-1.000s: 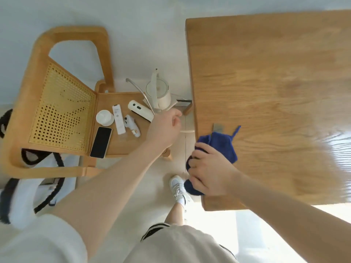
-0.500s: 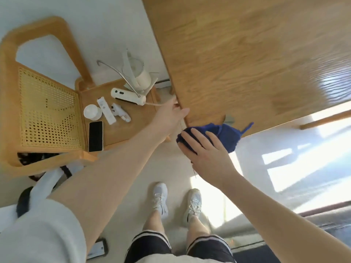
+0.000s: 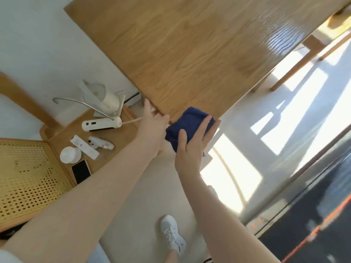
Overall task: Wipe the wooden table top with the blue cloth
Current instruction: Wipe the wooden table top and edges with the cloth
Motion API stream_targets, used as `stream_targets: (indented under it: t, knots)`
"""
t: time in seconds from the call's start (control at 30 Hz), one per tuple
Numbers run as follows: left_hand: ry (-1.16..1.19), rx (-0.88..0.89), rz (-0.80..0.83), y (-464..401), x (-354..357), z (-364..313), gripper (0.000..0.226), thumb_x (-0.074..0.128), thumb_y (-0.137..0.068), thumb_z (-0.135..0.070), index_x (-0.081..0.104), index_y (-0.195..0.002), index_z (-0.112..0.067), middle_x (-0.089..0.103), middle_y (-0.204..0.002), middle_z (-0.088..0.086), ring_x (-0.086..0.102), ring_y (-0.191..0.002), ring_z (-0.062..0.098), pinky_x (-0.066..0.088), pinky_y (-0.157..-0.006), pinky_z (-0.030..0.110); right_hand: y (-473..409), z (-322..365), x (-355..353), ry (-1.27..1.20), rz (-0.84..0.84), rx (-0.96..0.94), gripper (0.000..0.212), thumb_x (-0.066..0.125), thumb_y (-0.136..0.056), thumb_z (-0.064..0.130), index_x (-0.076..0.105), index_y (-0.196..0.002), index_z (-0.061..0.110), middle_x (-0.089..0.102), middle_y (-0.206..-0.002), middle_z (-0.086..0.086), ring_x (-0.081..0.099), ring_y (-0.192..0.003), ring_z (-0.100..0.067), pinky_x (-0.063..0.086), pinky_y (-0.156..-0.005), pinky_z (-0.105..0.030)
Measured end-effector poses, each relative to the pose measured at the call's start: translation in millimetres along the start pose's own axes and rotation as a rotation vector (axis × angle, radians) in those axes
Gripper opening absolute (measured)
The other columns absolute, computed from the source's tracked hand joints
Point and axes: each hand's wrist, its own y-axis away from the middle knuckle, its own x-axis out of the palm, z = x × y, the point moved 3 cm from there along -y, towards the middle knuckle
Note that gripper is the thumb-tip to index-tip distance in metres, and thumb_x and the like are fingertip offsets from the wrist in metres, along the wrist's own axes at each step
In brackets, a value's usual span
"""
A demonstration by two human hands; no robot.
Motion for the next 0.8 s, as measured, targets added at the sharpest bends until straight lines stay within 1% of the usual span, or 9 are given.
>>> stream_targets:
  t: [0.1,0.2,0.27,0.4,0.5,0.57,0.63,0.73,0.8]
  knots:
    - [-0.053,0.032,0.029,12,11,-5,0.081,0.055,-0.092,-0.011,0.0,-0.148,-0.033,0.037,-0.135,-0.016,0.038,-0.114,0.0,0.033,-0.091,0.021,-49,7,-19,0.059,-0.132,0.118,0.061,0.036,-0.099,0.028,0.0,-0.148,0.027,-0.012,-0.157,0.0,0.004,-0.142,-0.009,0.014,-0.104,-0.017]
    - [-0.109,0.002,0.044,19,28,-8,0.084,0.058,-0.091,-0.018,-0.002,-0.149,-0.032,0.019,-0.153,-0.004,0.032,-0.123,0.005,0.031,-0.098,0.026,-109,22,-50,0.075,-0.201,0.148,0.06,0.034,-0.099,0.029,0.001,-0.148,0.022,-0.003,-0.157,-0.007,0.01,-0.143,-0.02,0.02,-0.109,-0.028]
    - [-0.244,-0.031,0.0,18,37,-11,0.097,0.067,-0.084,-0.027,-0.006,-0.148,-0.031,0.009,-0.156,0.002,0.027,-0.136,0.017,0.029,-0.108,0.035,-125,25,-62,0.08,-0.201,0.173,0.061,0.035,-0.099,0.031,-0.001,-0.148,0.022,-0.004,-0.157,-0.007,0.01,-0.143,-0.021,0.022,-0.107,-0.029]
    - [-0.374,-0.032,-0.083,19,49,-11,0.117,0.077,-0.072,-0.041,-0.011,-0.148,-0.029,-0.008,-0.157,0.005,0.014,-0.143,0.023,0.022,-0.114,0.04,-76,12,-43,-0.014,-0.131,0.141,0.071,0.044,-0.095,0.032,-0.005,-0.147,0.025,0.001,-0.157,-0.003,0.016,-0.141,-0.02,0.02,-0.11,-0.031]
    - [-0.376,-0.016,-0.126,23,50,-11,0.115,0.076,-0.073,-0.037,-0.011,-0.148,-0.029,-0.01,-0.157,0.005,0.01,-0.144,0.022,0.021,-0.114,0.038,-63,6,-33,-0.081,-0.102,0.2,0.069,0.044,-0.095,0.028,-0.001,-0.147,0.025,0.005,-0.155,-0.004,0.023,-0.137,-0.02,0.027,-0.107,-0.031]
    - [-0.387,-0.017,-0.153,22,48,-10,0.114,0.076,-0.073,-0.037,-0.011,-0.147,-0.032,-0.01,-0.158,0.004,0.008,-0.144,0.022,0.019,-0.114,0.039,-86,13,-38,0.011,-0.106,0.211,0.065,0.041,-0.096,0.03,0.0,-0.147,0.025,0.001,-0.155,-0.006,0.025,-0.136,-0.023,0.031,-0.107,-0.038]
    - [-0.419,-0.032,-0.163,19,46,-9,0.116,0.076,-0.072,-0.04,-0.012,-0.147,-0.032,-0.01,-0.157,0.005,0.005,-0.144,0.023,0.016,-0.115,0.041,-117,18,-52,0.073,-0.136,0.184,0.062,0.038,-0.097,0.032,0.003,-0.148,0.025,-0.001,-0.155,-0.007,0.027,-0.136,-0.024,0.031,-0.105,-0.038]
    - [-0.651,-0.031,-0.246,19,49,-20,0.113,0.075,-0.072,-0.043,-0.007,-0.149,-0.026,-0.021,-0.154,0.011,-0.001,-0.144,0.03,0.012,-0.116,0.041,-163,22,-78,0.108,-0.163,0.149,0.061,0.038,-0.097,0.034,0.005,-0.148,0.023,-0.001,-0.156,-0.009,0.018,-0.14,-0.023,0.026,-0.106,-0.033]
    - [-0.815,0.085,-0.288,23,63,-37,0.106,0.075,-0.075,-0.038,0.0,-0.15,-0.024,-0.029,-0.151,0.013,-0.006,-0.143,0.033,0.01,-0.117,0.042,-177,24,-92,0.126,-0.154,0.141,0.063,0.039,-0.097,0.036,0.004,-0.148,0.024,-0.002,-0.156,-0.01,0.012,-0.142,-0.023,0.026,-0.109,-0.036]
